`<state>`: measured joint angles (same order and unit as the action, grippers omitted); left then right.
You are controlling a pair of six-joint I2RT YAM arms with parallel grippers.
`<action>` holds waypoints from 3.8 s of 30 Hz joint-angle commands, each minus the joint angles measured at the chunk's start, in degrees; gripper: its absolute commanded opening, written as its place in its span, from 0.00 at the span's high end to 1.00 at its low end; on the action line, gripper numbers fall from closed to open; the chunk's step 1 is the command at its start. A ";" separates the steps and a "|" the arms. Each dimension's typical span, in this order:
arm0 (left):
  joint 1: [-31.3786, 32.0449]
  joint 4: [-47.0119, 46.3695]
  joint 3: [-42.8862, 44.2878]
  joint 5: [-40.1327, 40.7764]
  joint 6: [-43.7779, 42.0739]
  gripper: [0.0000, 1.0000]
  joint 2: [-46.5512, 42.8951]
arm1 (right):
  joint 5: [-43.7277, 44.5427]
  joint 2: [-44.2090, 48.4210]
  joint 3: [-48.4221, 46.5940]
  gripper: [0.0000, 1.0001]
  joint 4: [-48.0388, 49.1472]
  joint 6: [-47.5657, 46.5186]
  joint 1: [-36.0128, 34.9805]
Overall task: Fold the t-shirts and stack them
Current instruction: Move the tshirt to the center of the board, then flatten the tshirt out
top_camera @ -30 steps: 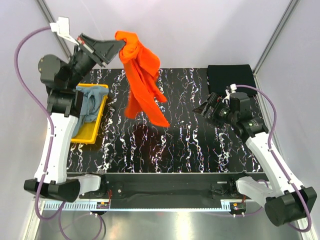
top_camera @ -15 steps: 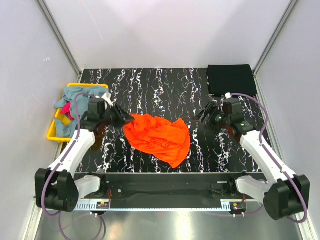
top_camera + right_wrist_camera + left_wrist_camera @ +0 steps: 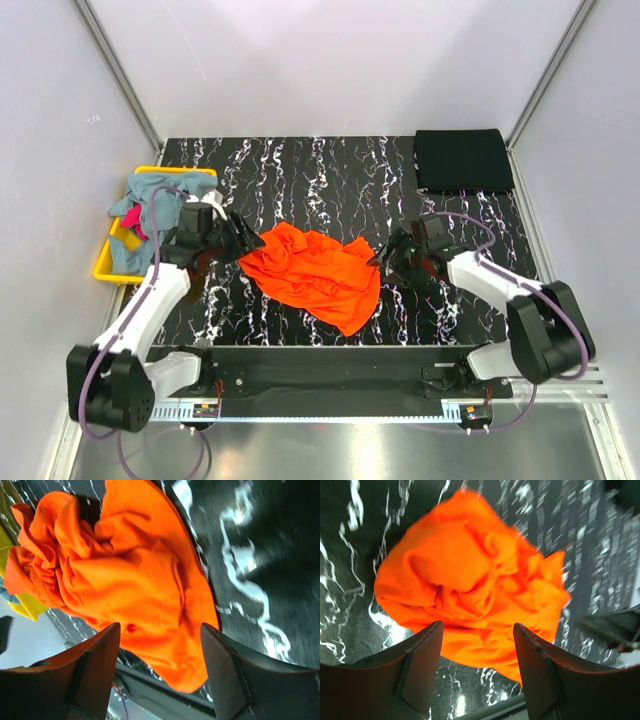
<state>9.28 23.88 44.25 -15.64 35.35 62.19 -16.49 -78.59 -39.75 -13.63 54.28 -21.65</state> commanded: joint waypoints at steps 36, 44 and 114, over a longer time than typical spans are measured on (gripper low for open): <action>1.44 1.17 5.23 -1.22 -4.25 0.34 1.88 | 15.17 9.58 -23.00 1.00 -5.69 -21.32 -0.32; 8.10 -0.06 3.65 -1.76 -2.40 0.37 -0.05 | 19.29 14.51 -34.78 1.00 -11.59 -20.10 -0.32; 4.35 26.57 33.00 6.85 -14.95 1.00 7.22 | 35.48 30.33 -30.86 1.00 -36.39 -17.64 7.50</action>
<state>13.91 49.12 77.89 -7.14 23.70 62.33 20.84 -48.12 -75.09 -51.77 34.65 -14.24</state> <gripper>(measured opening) 0.015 0.012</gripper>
